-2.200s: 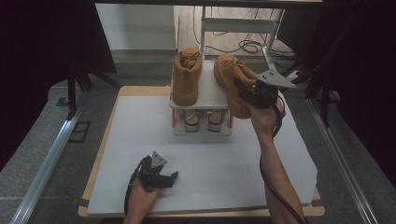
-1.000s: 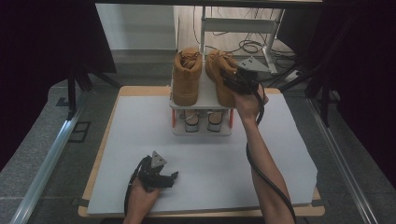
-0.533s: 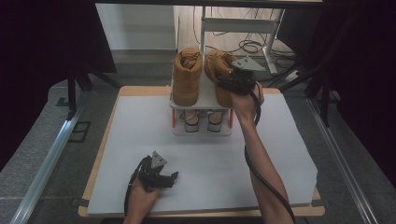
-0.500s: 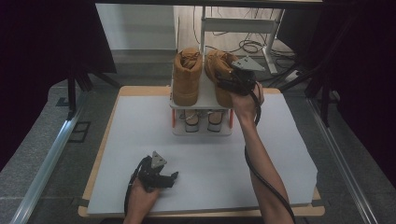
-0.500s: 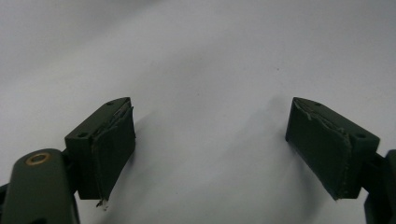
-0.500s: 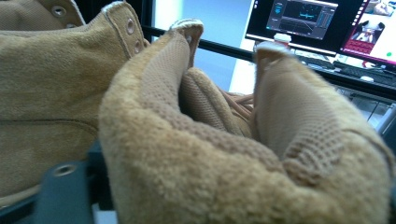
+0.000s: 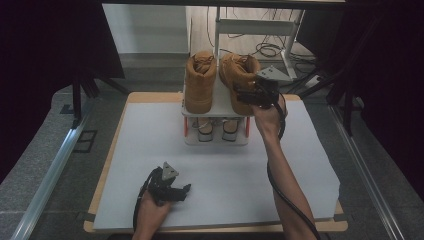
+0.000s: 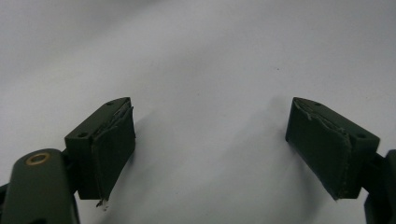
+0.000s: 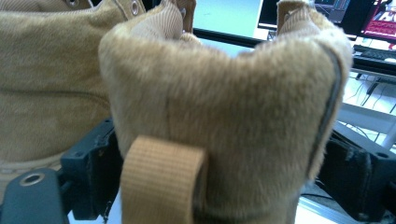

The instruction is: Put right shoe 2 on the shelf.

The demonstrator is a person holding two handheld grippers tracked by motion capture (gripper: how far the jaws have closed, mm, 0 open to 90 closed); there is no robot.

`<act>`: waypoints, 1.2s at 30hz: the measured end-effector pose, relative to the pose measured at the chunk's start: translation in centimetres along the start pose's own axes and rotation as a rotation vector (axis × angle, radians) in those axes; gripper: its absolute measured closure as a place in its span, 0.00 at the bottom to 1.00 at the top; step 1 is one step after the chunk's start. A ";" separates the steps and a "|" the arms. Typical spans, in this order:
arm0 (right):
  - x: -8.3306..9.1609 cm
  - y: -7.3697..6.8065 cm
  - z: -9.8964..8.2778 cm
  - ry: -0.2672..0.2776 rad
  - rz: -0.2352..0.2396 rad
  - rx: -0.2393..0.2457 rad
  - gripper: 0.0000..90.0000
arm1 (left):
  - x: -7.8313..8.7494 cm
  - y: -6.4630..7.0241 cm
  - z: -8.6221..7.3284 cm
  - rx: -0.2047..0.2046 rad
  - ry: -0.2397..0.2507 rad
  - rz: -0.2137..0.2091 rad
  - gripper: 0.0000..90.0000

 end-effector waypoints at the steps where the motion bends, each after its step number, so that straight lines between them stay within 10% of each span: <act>1: 0.1 0.0 -0.1 -0.005 0.000 0.006 0.10 | 0.0 0.0 0.0 0.001 0.000 -0.001 0.18; 25: 3.0 -0.4 -2.8 -0.032 0.022 0.001 0.16 | 0.0 0.0 0.0 0.003 0.000 -0.002 0.18; 36: 5.2 0.1 -5.0 -0.055 0.004 0.012 0.61 | 0.0 0.0 0.0 0.002 -0.002 -0.001 0.18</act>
Point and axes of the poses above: each handheld gripper's, and its own axes: x roughly backward along the jaws, z roughly out of its top, y roughly to its right, the point moved 8 cm from there along -x, roughly forward along the jaws, and after that the axes turned 8 degrees about -y, right-handed, at the moved point
